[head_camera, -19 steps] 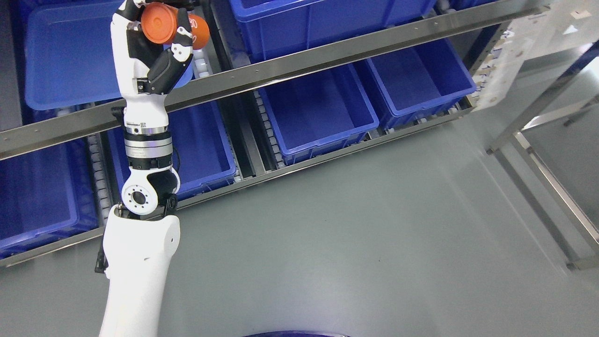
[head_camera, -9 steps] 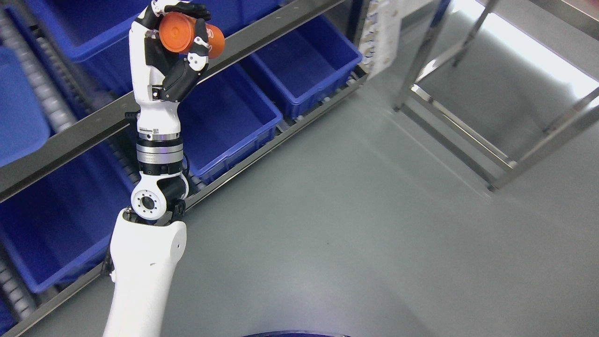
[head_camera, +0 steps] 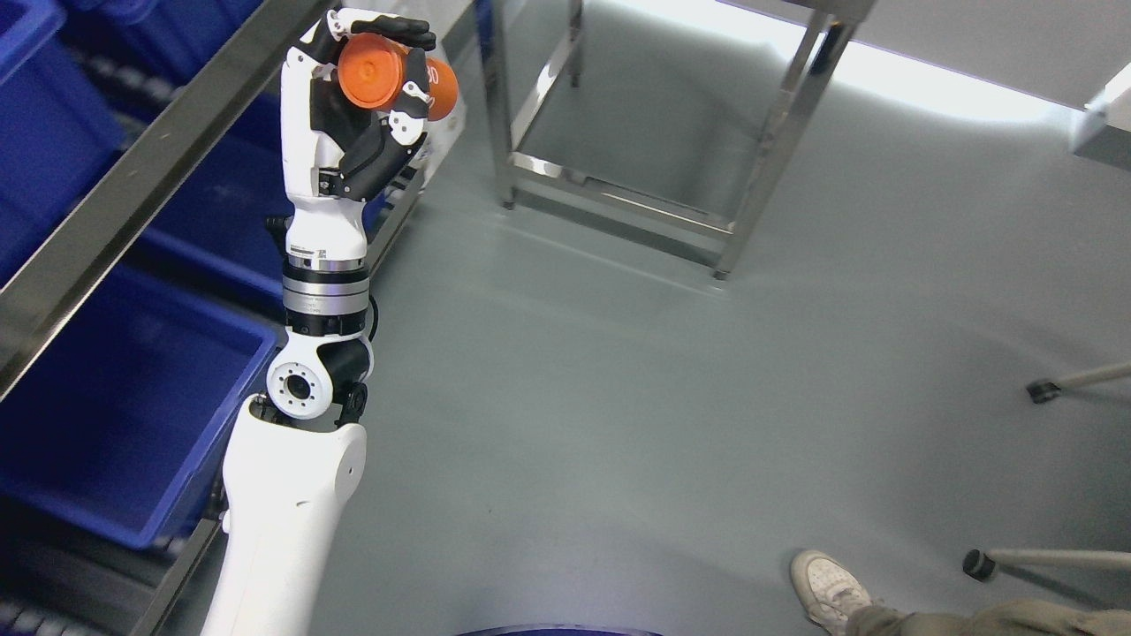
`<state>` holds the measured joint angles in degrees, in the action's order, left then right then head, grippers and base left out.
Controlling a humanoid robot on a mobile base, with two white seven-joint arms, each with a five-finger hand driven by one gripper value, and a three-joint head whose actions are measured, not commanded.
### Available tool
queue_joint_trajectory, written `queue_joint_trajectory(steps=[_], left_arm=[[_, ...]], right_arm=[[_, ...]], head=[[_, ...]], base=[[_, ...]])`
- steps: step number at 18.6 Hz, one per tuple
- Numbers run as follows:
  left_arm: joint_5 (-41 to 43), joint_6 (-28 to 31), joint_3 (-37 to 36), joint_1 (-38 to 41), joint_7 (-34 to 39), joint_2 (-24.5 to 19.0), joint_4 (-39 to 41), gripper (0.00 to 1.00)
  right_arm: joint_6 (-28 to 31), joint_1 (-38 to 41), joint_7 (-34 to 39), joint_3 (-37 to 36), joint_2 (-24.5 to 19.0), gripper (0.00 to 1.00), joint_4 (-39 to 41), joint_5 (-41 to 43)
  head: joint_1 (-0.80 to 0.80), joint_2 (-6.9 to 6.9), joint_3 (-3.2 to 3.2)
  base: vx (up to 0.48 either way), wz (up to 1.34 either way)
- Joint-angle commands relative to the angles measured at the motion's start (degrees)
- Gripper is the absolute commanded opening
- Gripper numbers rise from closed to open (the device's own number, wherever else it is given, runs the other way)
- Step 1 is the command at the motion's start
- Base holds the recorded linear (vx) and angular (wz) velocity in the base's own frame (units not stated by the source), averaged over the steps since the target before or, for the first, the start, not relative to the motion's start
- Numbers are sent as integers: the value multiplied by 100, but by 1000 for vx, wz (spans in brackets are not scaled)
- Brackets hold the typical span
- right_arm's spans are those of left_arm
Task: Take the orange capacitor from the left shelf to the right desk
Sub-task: 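Hold the capacitor in the left hand while turning toward the steel table, then lower the left hand over the red tray and open it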
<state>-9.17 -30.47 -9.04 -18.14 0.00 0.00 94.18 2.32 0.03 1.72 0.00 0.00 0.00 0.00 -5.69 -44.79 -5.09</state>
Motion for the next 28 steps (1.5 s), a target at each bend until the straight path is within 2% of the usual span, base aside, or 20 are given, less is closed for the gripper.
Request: queue_joint_trajectory(steps=[1,9,20,28], left_arm=[[3,-3,-186,3,0,-100,4,4],[3,-11,-230,-23,0,-100,4,4],[3,50,-362,-93,-88,-100,13,4],[20,348,-1336,-102,-238,-100,4,4]], right_arm=[[-3,191,4,-62,100,100,132,0],[-3,191,13,-62,100,100,132,0],[-3,191,4,-62,100,100,132,0],[-3,191,13,-62,100,100,132,0]], head=[[0,0,0],[0,0,0],[0,-1,0],[0,-1,0]], base=[[329,-914],[341,-520],[428,28],[408,150]])
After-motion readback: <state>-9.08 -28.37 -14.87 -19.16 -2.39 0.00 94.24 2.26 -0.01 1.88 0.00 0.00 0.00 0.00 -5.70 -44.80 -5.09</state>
